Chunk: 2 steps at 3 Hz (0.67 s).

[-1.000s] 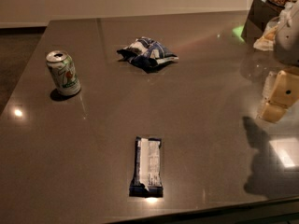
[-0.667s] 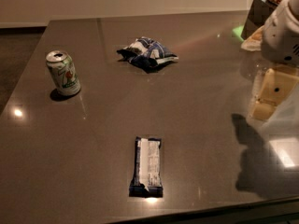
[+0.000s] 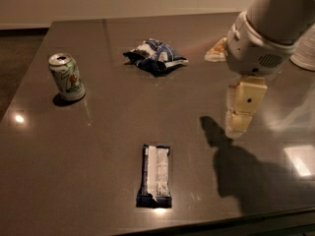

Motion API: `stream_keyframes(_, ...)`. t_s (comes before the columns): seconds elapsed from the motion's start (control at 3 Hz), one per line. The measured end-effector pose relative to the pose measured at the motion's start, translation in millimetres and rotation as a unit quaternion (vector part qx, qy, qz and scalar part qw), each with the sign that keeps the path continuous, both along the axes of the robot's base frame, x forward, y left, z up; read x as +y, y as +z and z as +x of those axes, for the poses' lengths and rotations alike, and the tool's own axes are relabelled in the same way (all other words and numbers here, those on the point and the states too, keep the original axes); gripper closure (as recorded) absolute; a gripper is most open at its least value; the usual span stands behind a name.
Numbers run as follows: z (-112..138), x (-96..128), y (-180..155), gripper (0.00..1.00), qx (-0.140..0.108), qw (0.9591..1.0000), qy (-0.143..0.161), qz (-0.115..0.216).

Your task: Move rxbar blueberry near 7up can

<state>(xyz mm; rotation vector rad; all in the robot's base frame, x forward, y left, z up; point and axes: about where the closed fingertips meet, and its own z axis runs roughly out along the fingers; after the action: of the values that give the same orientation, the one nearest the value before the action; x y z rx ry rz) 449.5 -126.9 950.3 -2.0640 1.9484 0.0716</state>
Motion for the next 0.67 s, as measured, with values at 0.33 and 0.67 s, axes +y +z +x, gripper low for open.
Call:
stream_keyframes(0.33, -5.2, 30.0, -17.5, 0.0, 0.014, 0.9966, 0.081, -0.001)
stream_keyframes(0.67, -13.6, 54.4, -35.2, 0.0, 0.037, 0.9844, 0.172, 0.0)
